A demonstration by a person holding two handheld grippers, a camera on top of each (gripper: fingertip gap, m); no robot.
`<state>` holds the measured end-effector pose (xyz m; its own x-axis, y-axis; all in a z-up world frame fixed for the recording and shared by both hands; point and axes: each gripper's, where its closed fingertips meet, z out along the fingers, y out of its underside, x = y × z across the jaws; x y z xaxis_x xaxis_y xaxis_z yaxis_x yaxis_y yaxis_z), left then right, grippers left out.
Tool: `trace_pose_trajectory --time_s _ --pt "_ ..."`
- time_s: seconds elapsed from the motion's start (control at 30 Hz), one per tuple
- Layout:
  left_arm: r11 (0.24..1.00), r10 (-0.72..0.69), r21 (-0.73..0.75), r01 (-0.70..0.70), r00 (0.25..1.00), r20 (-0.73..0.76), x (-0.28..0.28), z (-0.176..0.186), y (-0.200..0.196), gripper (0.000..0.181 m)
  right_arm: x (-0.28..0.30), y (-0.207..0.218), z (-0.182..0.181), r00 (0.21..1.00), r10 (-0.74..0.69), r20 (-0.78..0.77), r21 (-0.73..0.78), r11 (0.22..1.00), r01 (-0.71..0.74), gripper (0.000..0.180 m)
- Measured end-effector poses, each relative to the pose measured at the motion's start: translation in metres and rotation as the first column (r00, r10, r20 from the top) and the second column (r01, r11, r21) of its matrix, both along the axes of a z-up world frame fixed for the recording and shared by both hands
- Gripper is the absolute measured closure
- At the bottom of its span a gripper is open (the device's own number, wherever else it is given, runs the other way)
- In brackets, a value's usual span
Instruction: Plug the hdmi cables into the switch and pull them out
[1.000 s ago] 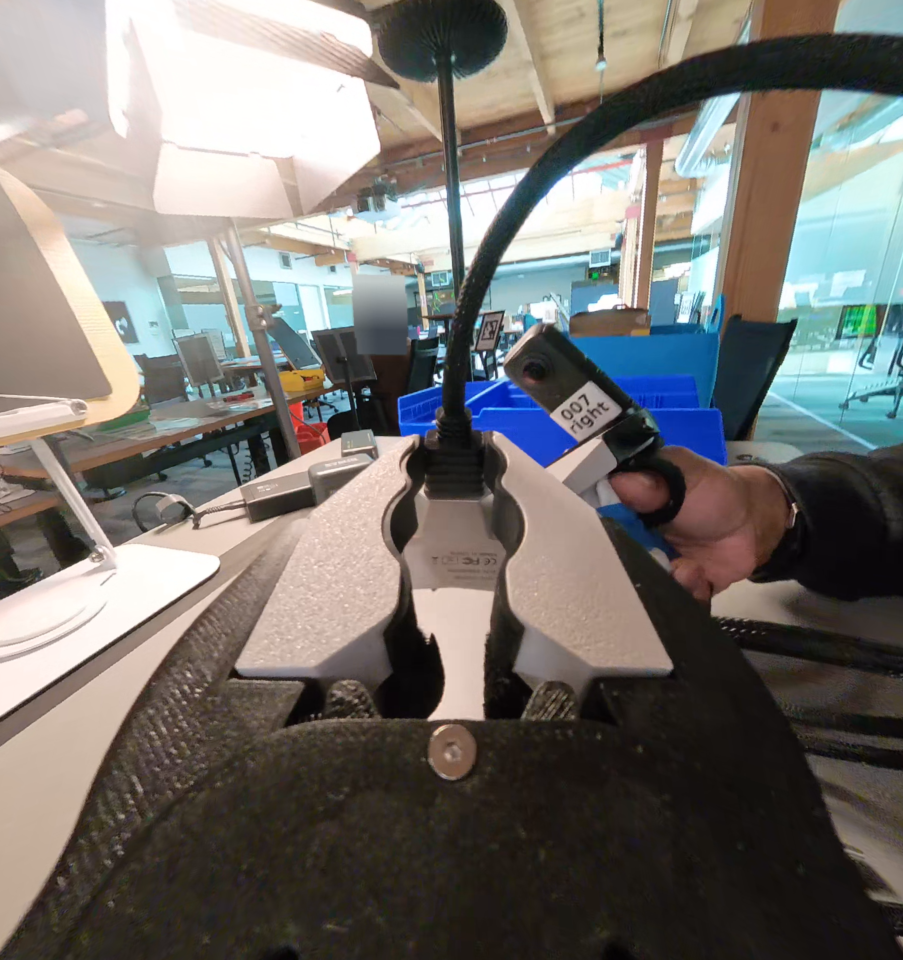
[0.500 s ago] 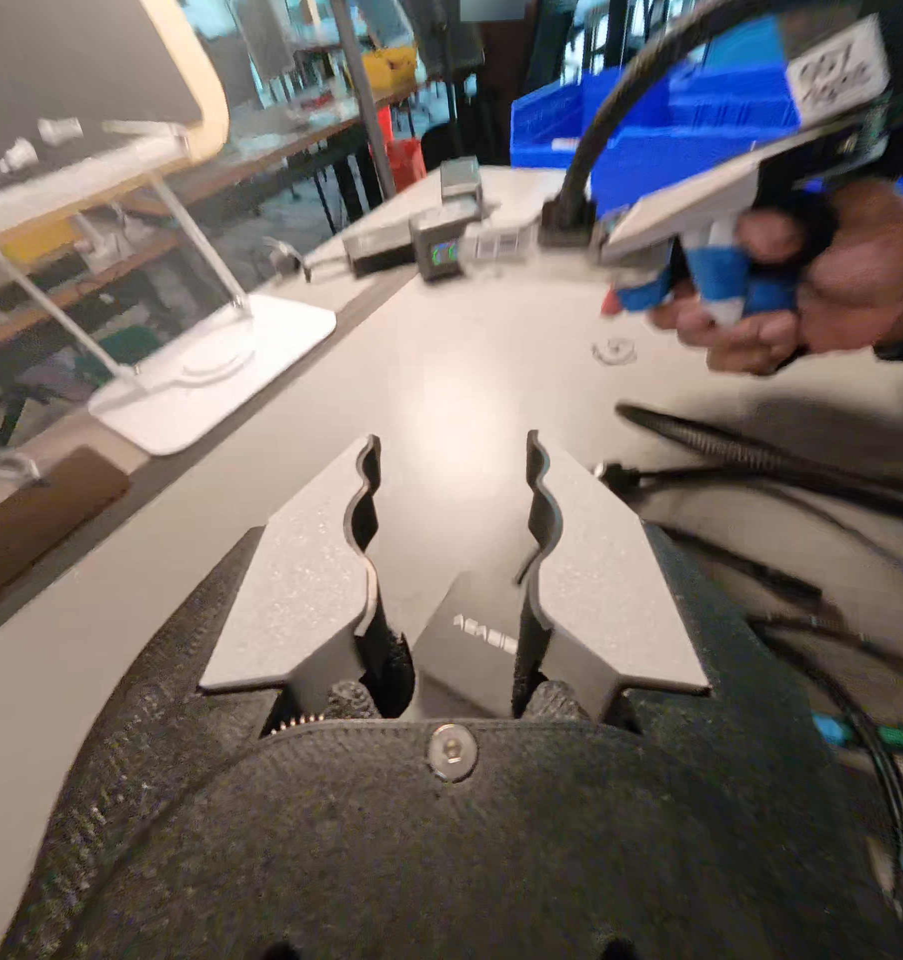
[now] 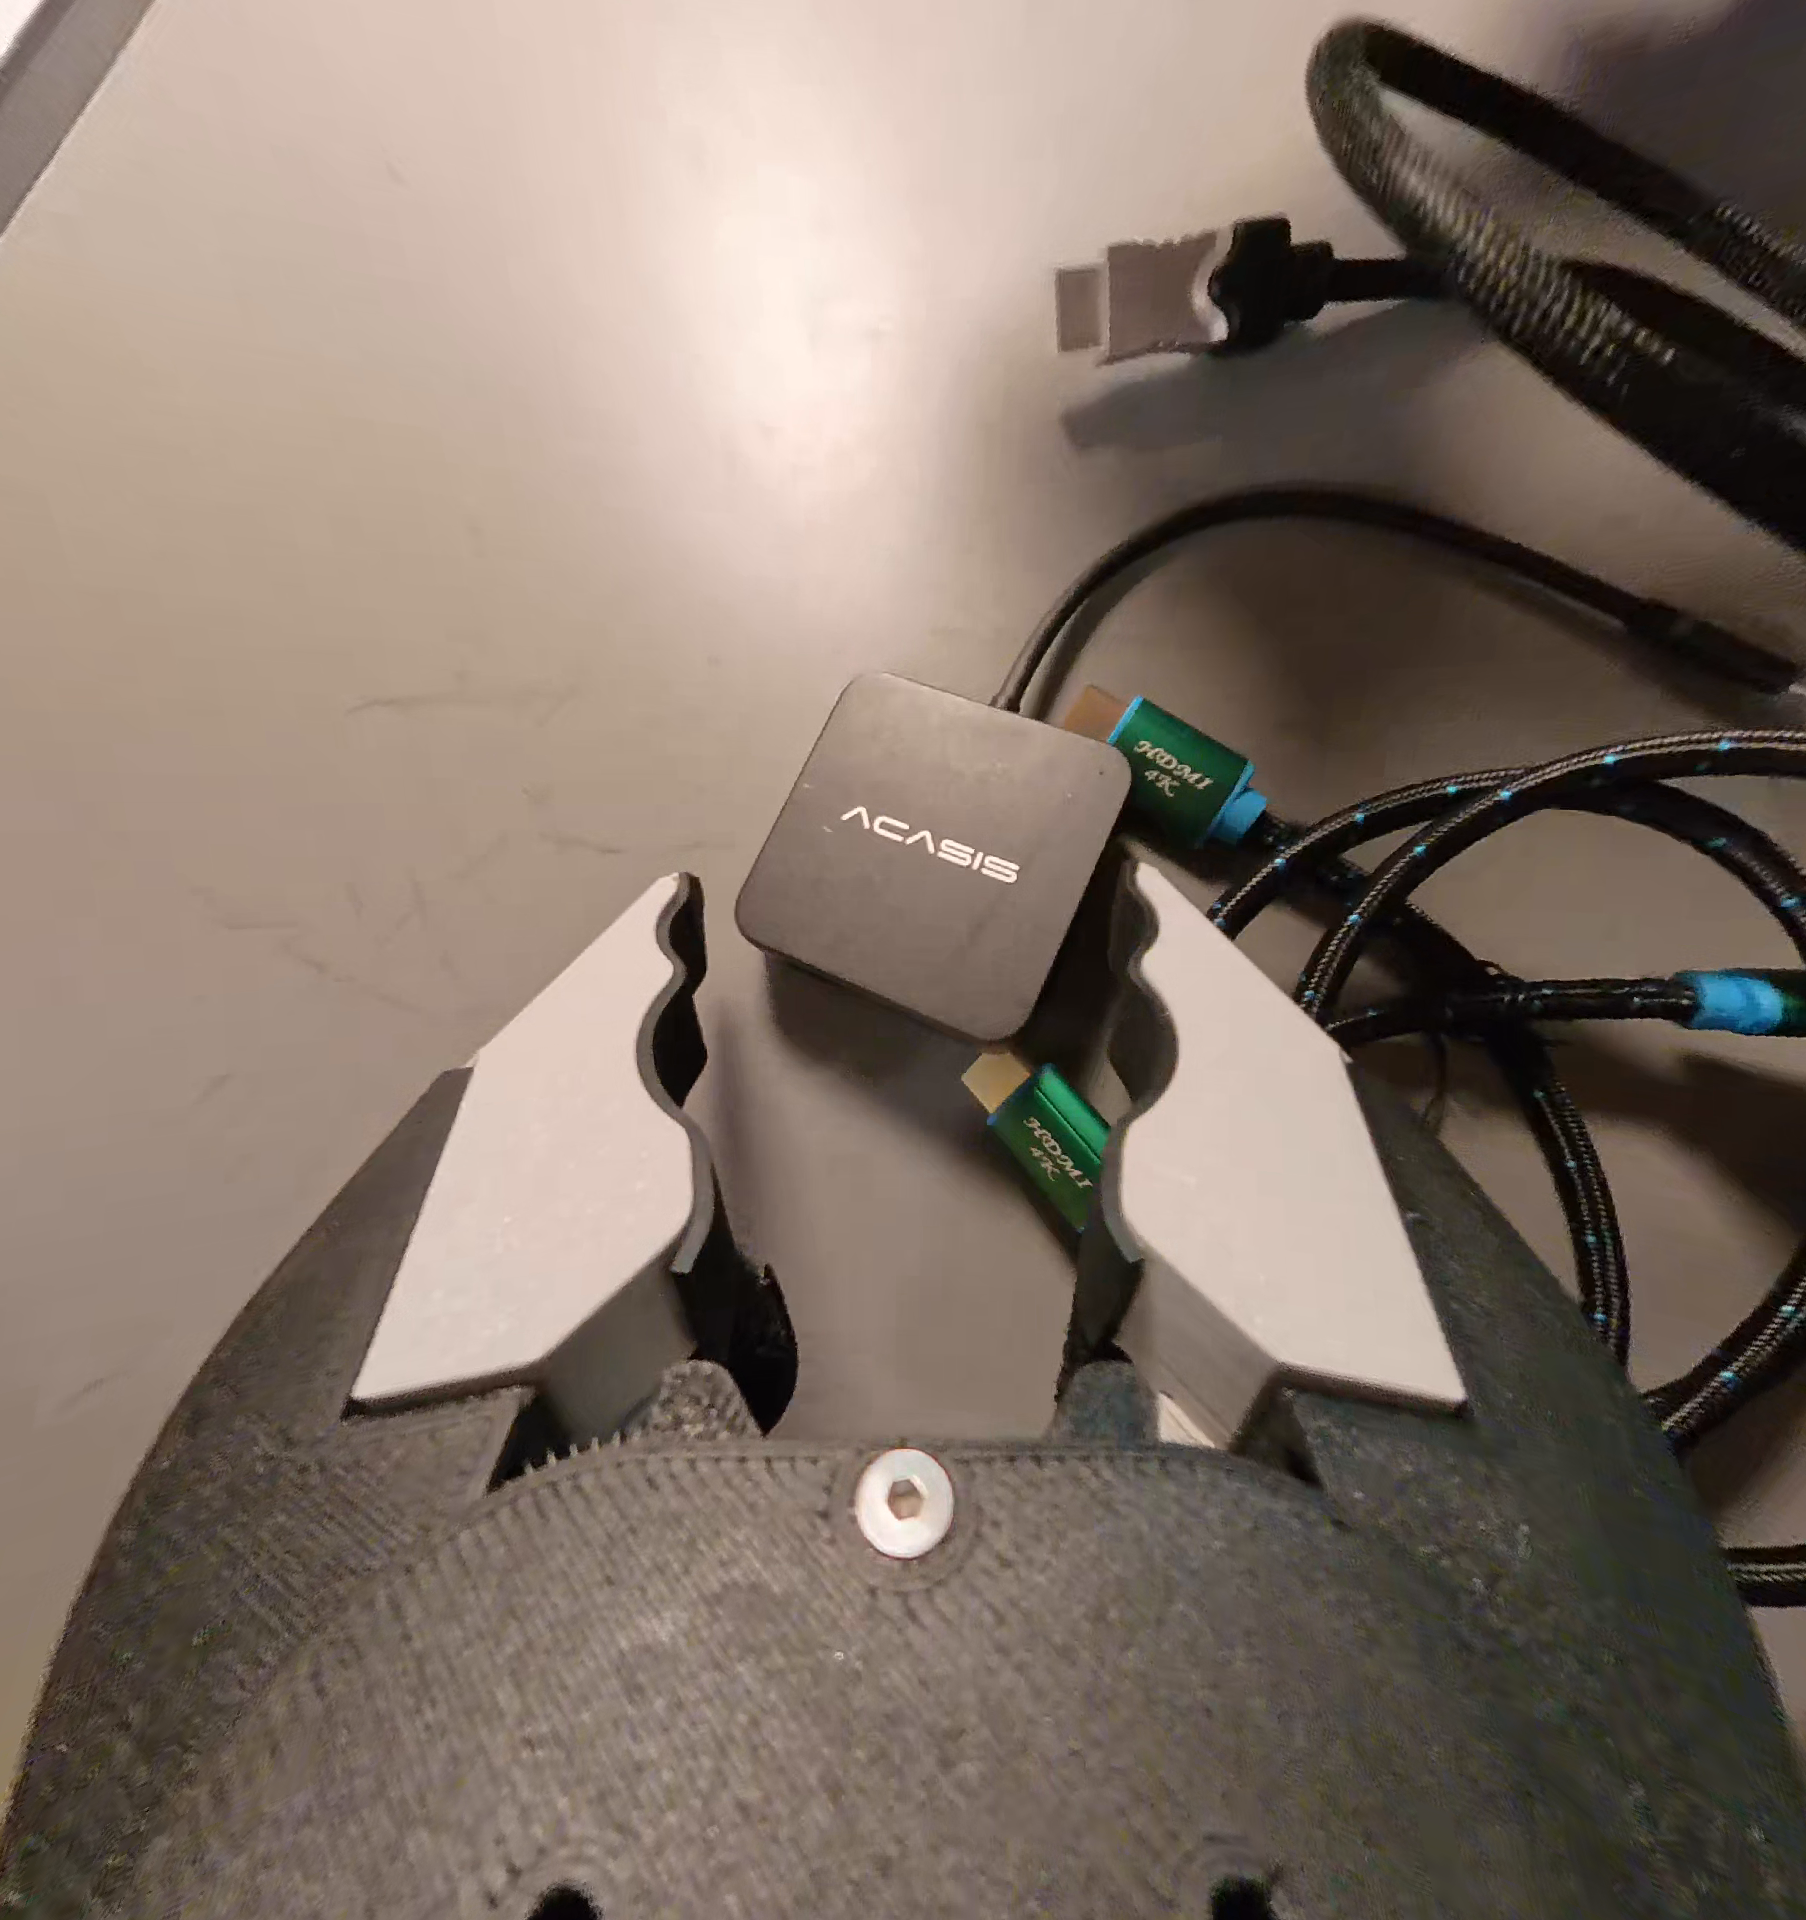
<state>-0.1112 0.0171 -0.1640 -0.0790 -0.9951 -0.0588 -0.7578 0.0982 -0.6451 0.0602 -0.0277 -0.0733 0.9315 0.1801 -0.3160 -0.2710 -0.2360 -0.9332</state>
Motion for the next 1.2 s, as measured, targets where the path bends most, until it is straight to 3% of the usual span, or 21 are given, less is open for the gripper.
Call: trace_pose_trajectory --time_s 0.47,0.63,0.93,1.03,1.2 --pt "0.999 0.005 -0.036 -0.004 0.999 0.044 0.006 -0.006 0.004 0.110 -0.013 0.000 -0.011 0.997 0.042 0.070 -0.051 0.998 -0.038 0.118" --pt "0.988 0.146 -0.063 -0.140 0.985 0.097 0.012 -0.002 0.028 0.110 -0.018 0.000 -0.013 0.995 0.053 0.087 -0.058 0.997 -0.048 0.117" --pt "0.928 0.359 0.035 -0.371 0.916 0.180 0.005 0.007 0.079 0.110 -0.020 0.001 -0.023 0.986 0.068 0.150 -0.096 0.994 -0.054 0.117" --pt "0.934 0.341 0.004 -0.356 0.896 0.285 0.010 0.033 0.074 0.111 -0.026 0.000 -0.027 0.976 0.115 0.187 -0.110 0.989 -0.096 0.117" --pt "0.968 0.242 -0.154 -0.199 0.902 0.357 0.024 0.050 0.038 0.117 -0.048 -0.006 -0.034 0.920 0.261 0.294 -0.126 0.964 -0.234 0.117"
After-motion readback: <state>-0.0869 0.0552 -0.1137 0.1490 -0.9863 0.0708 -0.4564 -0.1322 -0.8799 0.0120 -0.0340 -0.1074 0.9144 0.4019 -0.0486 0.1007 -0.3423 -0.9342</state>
